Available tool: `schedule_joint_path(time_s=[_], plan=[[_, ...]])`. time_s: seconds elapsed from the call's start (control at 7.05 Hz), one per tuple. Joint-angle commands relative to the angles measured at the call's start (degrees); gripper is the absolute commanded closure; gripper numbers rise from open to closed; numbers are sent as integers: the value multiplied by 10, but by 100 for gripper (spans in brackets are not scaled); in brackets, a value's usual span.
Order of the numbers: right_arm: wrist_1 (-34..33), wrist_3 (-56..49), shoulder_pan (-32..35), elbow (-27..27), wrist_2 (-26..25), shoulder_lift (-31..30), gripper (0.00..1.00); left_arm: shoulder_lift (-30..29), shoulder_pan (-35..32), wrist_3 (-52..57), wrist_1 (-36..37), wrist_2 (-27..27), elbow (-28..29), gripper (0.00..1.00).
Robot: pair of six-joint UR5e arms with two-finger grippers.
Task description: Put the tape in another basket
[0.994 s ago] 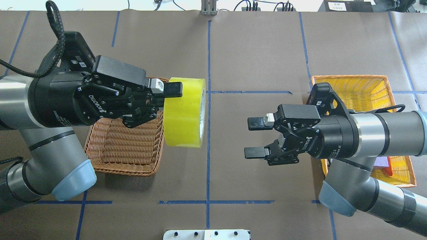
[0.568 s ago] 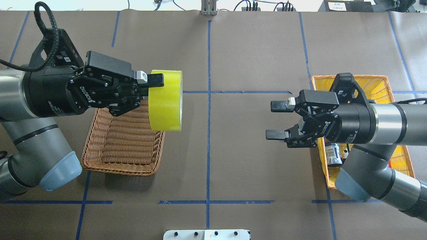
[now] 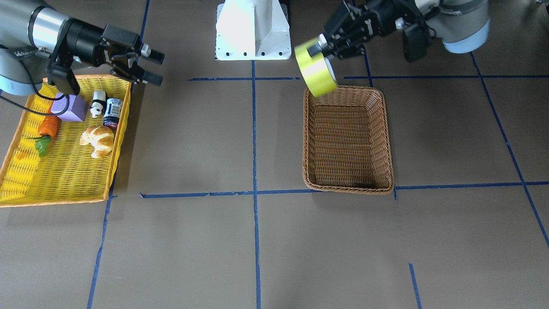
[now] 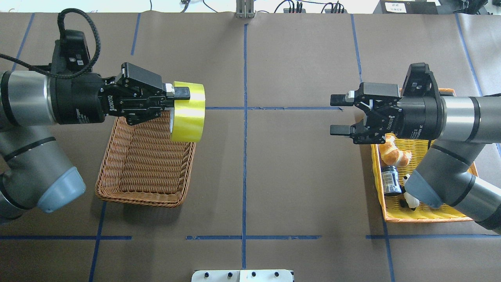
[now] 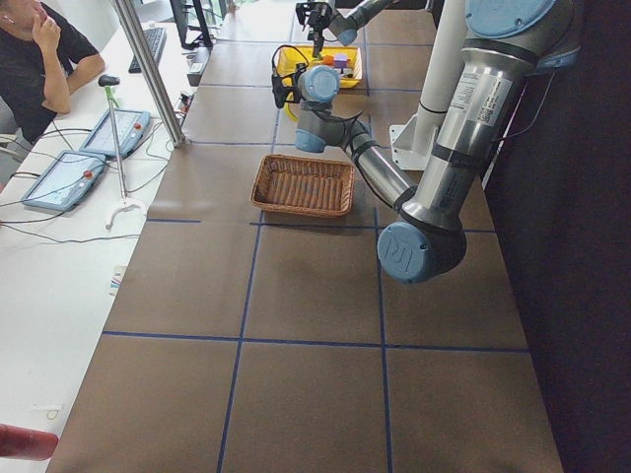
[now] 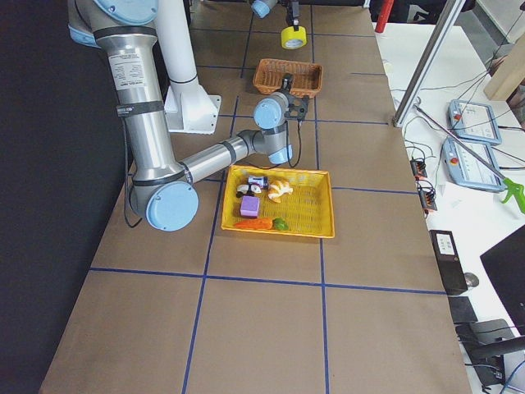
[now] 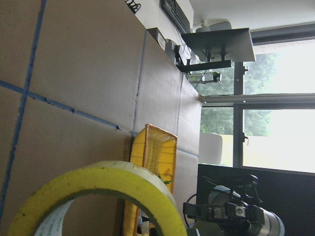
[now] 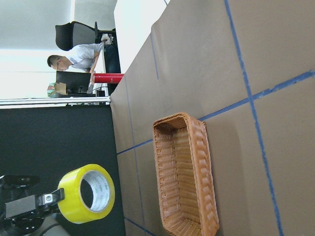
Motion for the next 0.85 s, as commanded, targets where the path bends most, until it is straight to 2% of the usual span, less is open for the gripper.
schedule_joint_path(time_s=[0.0,0.14,0.28,0.43,0.71], plan=[[-53,-21,10,-12,-2,1,0,-2,-5,71,250,3,-35,100],[-63,-22,14,-17,-6,1,0,0,14,114,338,38,-55,100],[-63,-24,15,-21,-7,1,0,-10,62,136,443,79,-68,100],[-63,-23,15,-23,-7,1,0,-29,88,168,495,115,-69,100],[-59,-24,15,-39,-18,2,0,-40,115,192,495,134,-19,100]])
